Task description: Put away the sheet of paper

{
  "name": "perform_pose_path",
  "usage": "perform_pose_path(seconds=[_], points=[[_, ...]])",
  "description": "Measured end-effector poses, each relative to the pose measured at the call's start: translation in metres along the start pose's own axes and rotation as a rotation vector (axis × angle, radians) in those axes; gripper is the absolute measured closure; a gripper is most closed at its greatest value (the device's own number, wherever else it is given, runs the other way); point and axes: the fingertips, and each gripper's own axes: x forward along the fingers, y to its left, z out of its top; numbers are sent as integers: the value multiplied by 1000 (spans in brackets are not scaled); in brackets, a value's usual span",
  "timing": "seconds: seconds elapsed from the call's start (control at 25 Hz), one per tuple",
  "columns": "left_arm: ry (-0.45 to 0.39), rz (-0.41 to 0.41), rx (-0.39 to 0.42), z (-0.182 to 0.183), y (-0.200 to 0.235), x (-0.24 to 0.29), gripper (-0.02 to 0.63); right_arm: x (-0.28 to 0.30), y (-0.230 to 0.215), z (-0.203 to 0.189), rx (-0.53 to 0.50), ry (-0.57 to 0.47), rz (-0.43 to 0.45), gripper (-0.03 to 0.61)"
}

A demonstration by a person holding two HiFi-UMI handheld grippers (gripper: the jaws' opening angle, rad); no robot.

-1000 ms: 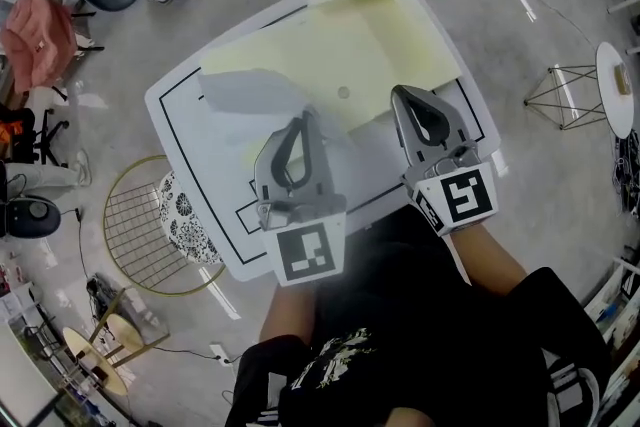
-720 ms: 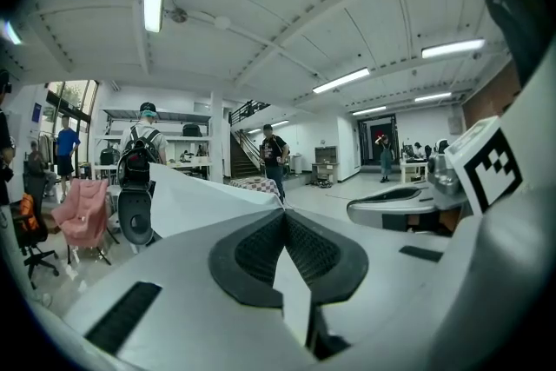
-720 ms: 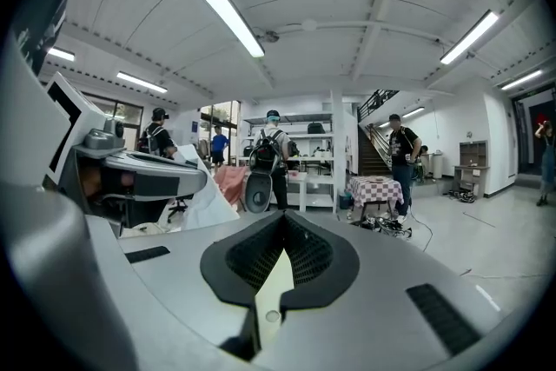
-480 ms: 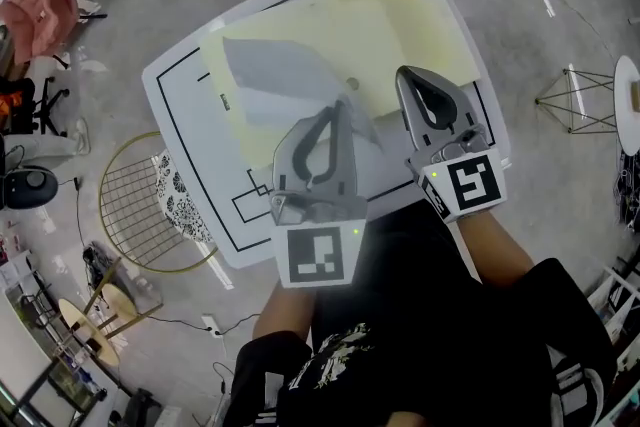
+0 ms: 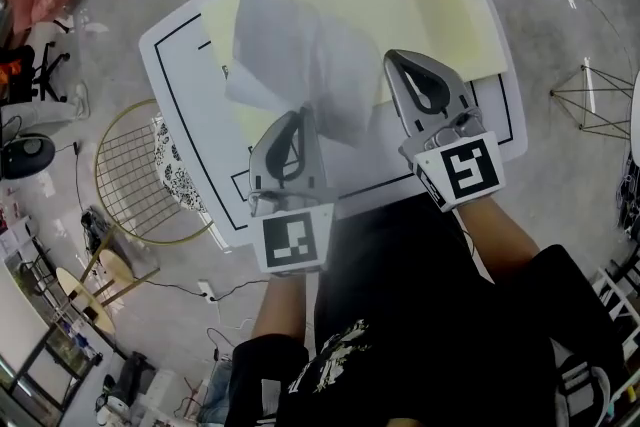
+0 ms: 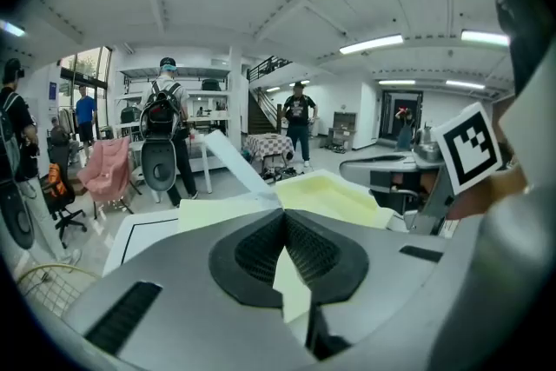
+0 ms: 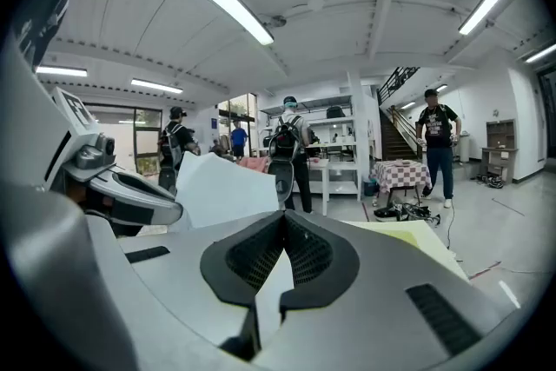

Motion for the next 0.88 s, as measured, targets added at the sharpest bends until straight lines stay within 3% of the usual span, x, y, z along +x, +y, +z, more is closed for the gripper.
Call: perform_pose_path(seconds=[0.36, 0.76, 0.88], points=[[221, 69, 65, -62, 58, 1, 612, 10, 5, -26, 2, 54, 38, 586], [342, 106, 183, -70, 86, 23, 612, 21, 7, -54, 35, 117, 44, 586], [397, 119, 270, -72, 95, 33, 612, 22, -1, -58, 56, 133, 26, 586]])
